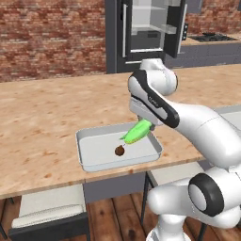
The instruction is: Place the cold items (corn and pear) from the fridge in one tupperware on the dining counter. Place the warm items (kebab skewer and hot dog) in the stove area in another tupperware.
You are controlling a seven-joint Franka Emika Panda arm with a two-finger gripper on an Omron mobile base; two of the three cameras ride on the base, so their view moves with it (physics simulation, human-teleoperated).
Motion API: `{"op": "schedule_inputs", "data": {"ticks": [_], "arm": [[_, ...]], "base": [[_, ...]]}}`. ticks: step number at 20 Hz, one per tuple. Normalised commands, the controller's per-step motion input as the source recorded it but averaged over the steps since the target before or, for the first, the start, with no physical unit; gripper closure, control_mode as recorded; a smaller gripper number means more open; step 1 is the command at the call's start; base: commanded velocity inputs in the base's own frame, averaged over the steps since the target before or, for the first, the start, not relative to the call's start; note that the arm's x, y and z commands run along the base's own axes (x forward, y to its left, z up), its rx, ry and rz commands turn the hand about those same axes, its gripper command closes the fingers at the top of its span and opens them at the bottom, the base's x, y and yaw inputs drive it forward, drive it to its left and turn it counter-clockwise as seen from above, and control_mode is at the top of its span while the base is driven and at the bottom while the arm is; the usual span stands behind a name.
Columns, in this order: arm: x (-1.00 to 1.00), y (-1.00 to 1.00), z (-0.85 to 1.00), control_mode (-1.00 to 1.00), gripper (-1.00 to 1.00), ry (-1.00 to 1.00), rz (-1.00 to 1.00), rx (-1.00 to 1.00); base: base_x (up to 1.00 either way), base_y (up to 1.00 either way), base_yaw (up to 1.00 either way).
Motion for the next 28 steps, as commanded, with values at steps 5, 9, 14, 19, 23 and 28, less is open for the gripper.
{"op": "schedule_inputs", "data": {"ticks": [5,9,14,19,23,28], "arm": [[0.55,0.14,-0.35,-1.0,1.0,0.0,0.0,0.0],[0.53,0.22,-0.39,-1.0,1.0,0.0,0.0,-0.04],[0.46,0.16,-0.38,-1.0,1.0,0.0,0.0,-0.07],[0.35,0.06,-0.38,-1.0,1.0,0.0,-0.04,-0.02],[0.33,0.09,-0.39,-1.0,1.0,0.0,-0.1,0.0],[0.37,0.12,-0.38,-1.0,1.0,0.0,-0.09,0.0]], "base": [[0.0,0.0,0.0],[0.0,0.0,0.0],[0.0,0.0,0.0],[0.0,0.0,0.0],[0.0,0.0,0.0],[0.0,0.0,0.0]]}}
